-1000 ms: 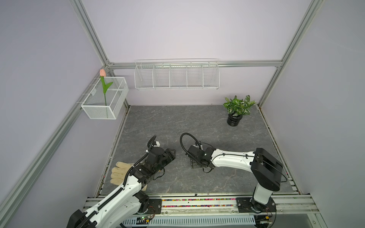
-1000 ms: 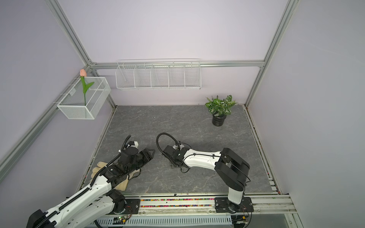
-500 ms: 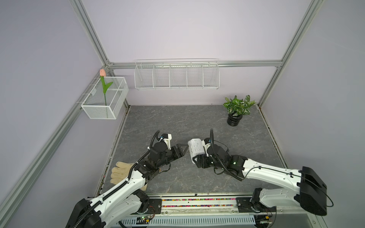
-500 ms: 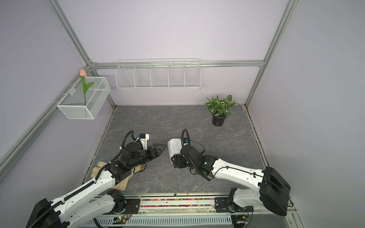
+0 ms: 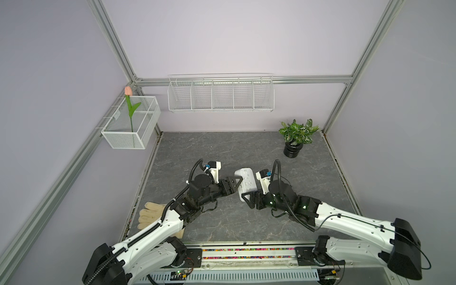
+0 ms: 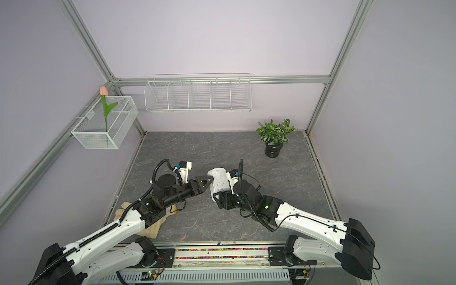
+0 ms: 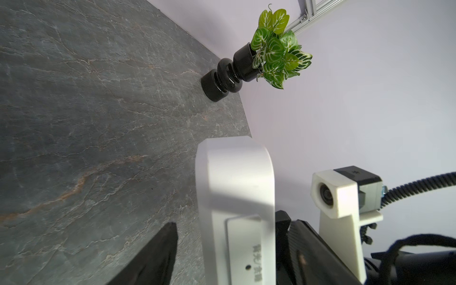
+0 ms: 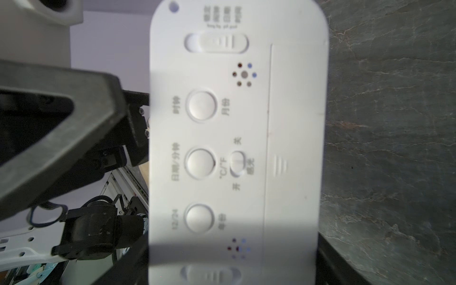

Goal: Insert the battery into the alarm
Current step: Adjust the alarm at the center of the board.

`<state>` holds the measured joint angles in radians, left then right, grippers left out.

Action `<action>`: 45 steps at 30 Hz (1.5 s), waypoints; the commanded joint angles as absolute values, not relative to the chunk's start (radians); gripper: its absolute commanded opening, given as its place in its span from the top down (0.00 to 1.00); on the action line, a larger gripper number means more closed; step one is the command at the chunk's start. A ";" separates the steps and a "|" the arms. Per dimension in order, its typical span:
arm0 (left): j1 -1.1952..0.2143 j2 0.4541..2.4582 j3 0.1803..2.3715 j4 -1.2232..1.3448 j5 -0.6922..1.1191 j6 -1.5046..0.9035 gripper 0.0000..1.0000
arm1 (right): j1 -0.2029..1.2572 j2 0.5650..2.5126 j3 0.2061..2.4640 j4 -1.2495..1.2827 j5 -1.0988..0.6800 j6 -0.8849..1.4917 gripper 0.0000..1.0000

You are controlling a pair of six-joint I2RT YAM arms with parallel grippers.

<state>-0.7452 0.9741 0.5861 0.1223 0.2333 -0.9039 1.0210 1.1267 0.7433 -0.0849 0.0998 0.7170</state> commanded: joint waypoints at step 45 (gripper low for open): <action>-0.835 1.404 1.227 -1.066 -0.382 -0.518 0.83 | 0.981 0.795 0.683 -0.461 0.515 0.712 0.06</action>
<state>-0.7967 1.2934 1.1439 -0.7879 -0.2260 -0.6064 0.9932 0.8207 0.7029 -0.3275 0.3840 0.6823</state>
